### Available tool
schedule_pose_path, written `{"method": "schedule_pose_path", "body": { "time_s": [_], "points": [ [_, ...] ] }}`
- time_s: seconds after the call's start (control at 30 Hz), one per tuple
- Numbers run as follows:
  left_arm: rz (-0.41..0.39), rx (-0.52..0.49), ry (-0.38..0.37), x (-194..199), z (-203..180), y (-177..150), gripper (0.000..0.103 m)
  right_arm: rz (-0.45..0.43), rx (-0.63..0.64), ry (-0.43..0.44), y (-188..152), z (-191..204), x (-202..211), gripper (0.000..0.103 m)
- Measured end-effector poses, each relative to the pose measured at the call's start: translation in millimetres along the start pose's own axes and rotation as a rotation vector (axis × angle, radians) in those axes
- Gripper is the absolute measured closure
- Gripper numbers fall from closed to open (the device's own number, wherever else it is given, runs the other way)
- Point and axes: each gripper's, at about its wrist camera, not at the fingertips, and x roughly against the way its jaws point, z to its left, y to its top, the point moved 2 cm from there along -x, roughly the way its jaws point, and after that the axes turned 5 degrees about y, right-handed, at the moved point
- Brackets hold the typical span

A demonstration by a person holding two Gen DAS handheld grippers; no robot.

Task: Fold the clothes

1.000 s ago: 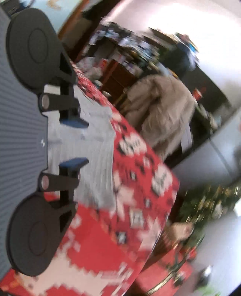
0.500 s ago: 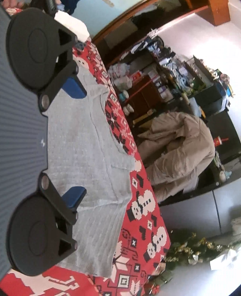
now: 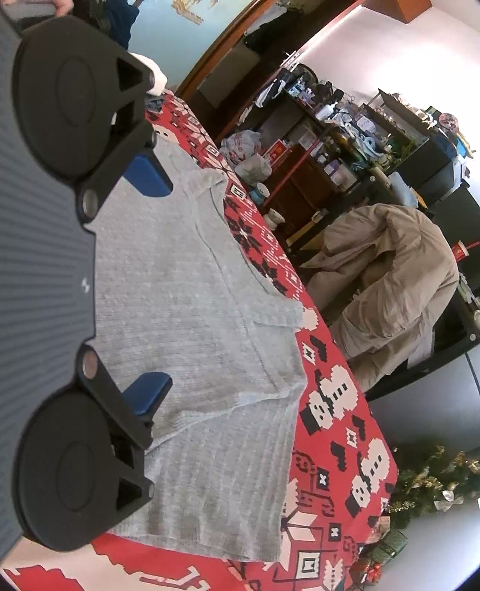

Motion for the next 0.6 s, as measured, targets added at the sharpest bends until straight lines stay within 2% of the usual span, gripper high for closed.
{"method": "schedule_pose_path", "body": {
  "time_s": [0.1, 0.13, 0.17, 0.2, 0.23, 0.33, 0.6],
  "points": [
    [0.009, 0.023, 0.012, -3.5, -1.9, 0.1, 0.069, 0.003, -0.014, 0.004, 0.9, -2.0, 0.1, 0.001],
    [0.012, 0.021, 0.019, -4.6, -4.0, -0.4, 0.076, 0.004, -0.020, 0.004, 1.3, -2.7, 0.2, 0.001],
    [0.010, 0.000, 0.038, -5.5, -8.3, -1.9, 0.088, 0.004, -0.025, 0.005, 1.7, -3.4, 0.2, 0.001],
    [-0.001, -0.027, 0.069, -5.8, -12.1, -4.0, 0.094, 0.004, -0.030, 0.005, 2.0, -4.0, 0.4, 0.001],
    [-0.021, -0.057, 0.086, -3.6, -16.9, -6.7, 0.094, 0.003, -0.034, 0.006, 2.4, -4.7, 0.7, 0.001],
    [-0.118, -0.160, 0.061, 15.0, -36.5, -18.7, 0.099, 0.001, -0.045, 0.007, 3.7, -6.6, 1.7, 0.001],
    [-0.378, -0.433, -0.005, 65.4, -89.7, -51.4, 0.100, -0.009, -0.073, 0.006, 7.2, -12.5, 4.8, 0.001]
  ]
}}
